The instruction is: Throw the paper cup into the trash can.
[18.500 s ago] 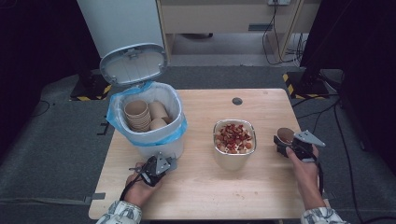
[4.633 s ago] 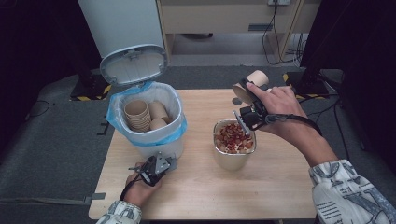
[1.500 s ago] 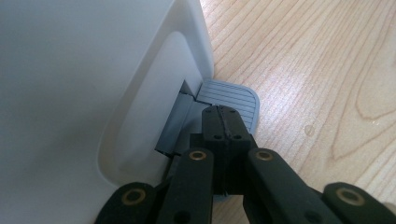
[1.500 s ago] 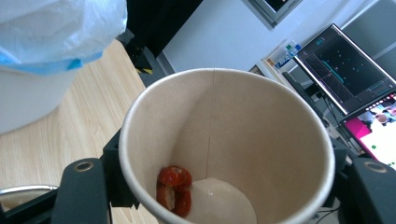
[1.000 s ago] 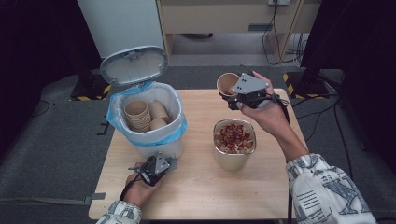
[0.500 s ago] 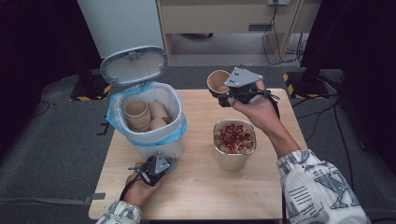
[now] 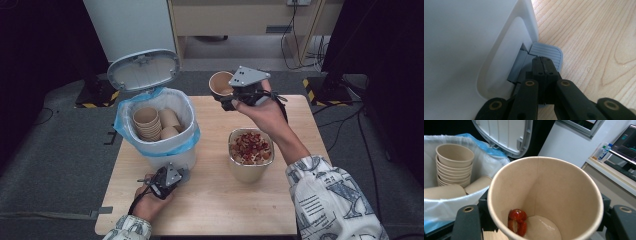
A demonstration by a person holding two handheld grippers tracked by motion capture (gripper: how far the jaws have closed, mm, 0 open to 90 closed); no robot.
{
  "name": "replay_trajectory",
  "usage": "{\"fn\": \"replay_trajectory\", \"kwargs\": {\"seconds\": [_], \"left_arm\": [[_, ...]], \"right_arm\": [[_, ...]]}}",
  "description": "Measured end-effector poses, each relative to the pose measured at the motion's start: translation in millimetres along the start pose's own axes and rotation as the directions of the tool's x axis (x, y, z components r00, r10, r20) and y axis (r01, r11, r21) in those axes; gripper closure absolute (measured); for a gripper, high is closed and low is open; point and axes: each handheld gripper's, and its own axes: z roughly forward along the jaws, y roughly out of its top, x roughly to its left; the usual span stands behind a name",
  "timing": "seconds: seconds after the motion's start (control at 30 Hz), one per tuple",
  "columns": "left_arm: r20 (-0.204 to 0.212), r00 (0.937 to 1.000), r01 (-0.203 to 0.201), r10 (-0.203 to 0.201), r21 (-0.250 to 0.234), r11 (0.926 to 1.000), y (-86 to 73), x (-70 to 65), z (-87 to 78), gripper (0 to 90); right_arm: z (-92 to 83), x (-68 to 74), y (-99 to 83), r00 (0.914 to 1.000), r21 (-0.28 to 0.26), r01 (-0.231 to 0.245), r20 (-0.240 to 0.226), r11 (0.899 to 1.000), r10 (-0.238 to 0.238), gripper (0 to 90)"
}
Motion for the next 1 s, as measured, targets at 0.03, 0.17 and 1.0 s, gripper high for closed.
{"fn": "replay_trajectory", "kwargs": {"seconds": [0.03, 0.17, 1.0], "left_arm": [[0.0, 1.0, 0.0, 0.0, 0.0, 1.0, 0.0, 0.0, 0.0, 89.6], [0.0, 1.0, 0.0, 0.0, 0.0, 1.0, 0.0, 0.0, 0.0, 89.6], [0.0, 1.0, -0.001, 0.001, -0.001, 1.0, -0.1, 0.2, 0.0, 89.6]], "right_arm": [[1.5, 0.8, 1.4, 1.0, -0.002, -0.003, -0.005, 1.0, 0.003, 30.3], [7.2, 5.3, 7.5, 0.9997, -0.012, -0.017, -0.02, 1.0, 0.017, 30.2], [35.5, 27.2, 32.9, 0.9904, -0.059, -0.109, -0.092, 0.992, 0.104, 30.1]]}}
